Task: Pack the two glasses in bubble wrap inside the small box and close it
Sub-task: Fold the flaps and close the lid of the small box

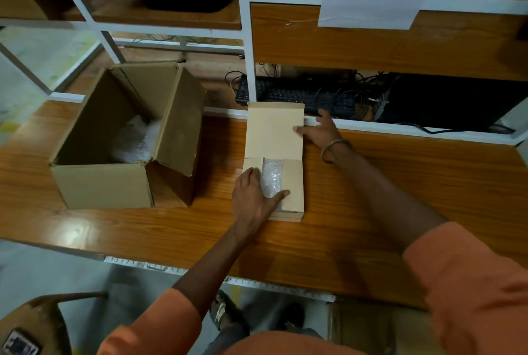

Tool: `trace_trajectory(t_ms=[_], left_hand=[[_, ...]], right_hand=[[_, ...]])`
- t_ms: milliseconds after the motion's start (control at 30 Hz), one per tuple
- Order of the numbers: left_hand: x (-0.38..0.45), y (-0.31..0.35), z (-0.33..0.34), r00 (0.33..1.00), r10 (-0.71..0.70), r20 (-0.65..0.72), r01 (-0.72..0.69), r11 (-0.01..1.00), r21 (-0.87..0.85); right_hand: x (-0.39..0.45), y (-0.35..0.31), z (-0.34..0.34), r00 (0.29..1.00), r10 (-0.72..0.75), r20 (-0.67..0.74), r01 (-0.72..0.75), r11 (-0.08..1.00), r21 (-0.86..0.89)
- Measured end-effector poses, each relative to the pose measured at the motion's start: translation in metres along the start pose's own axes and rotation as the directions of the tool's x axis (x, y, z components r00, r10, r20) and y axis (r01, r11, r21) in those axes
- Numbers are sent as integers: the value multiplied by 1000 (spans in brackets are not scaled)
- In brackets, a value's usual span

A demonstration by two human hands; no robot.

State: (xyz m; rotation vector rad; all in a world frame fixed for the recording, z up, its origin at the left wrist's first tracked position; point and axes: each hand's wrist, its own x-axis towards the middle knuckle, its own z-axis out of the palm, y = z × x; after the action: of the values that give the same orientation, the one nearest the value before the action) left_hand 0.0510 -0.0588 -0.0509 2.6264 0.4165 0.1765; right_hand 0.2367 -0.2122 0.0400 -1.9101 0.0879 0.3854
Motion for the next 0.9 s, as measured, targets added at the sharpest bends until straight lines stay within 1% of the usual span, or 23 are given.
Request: trace_trajectory(t_ms=[67,167,200,267,367,433,533,600,633,700,800,833,900], left_hand=[[-3,-2,0,999,-23,48,24,999,-39],[-9,-4,-1,993,-22,117,32,996,-86],[-9,-5,-3,992,-14,124,27,994,-103],[-11,-12,-5,993,1,120,20,985,-173],[-12,-18,-8,992,-26,122,71,921,-384],[-10,-22,-8,987,-91,133,148,839,-524],[-4,-26,-16,968,-215,132,248,716,-652],[-2,-25,-30,929,-288,233,364,597,-715],[0,-24,-39,908,-291,302,417,552,-722],[7,-27,-57,870,-250,426,492,492,-718],[21,-36,-79,823,-222,523,566,391,-726],[24,-36,-85,808,-218,548,587,380,-715],[29,-37,-93,787,-207,581,611,401,-683]], right_hand=[[8,-18,-6,995,79,68,-88,987,137],[9,-25,-7,978,139,156,-175,952,251],[7,-25,-7,975,135,176,-185,935,302],[2,-20,-8,977,119,175,-179,905,386],[-4,-14,-13,981,98,165,-164,873,458],[-13,-10,-15,981,79,177,-151,883,444],[-35,3,-13,980,42,196,-106,940,325],[-51,16,-11,982,19,187,-73,956,283],[-57,21,-11,983,-1,183,-50,961,274],[-67,28,-12,983,-30,180,-14,971,240],[-75,34,-8,985,-23,168,-11,979,202],[-76,36,-6,986,-9,167,-25,980,199],[-80,41,-2,985,-3,171,-28,983,179]])
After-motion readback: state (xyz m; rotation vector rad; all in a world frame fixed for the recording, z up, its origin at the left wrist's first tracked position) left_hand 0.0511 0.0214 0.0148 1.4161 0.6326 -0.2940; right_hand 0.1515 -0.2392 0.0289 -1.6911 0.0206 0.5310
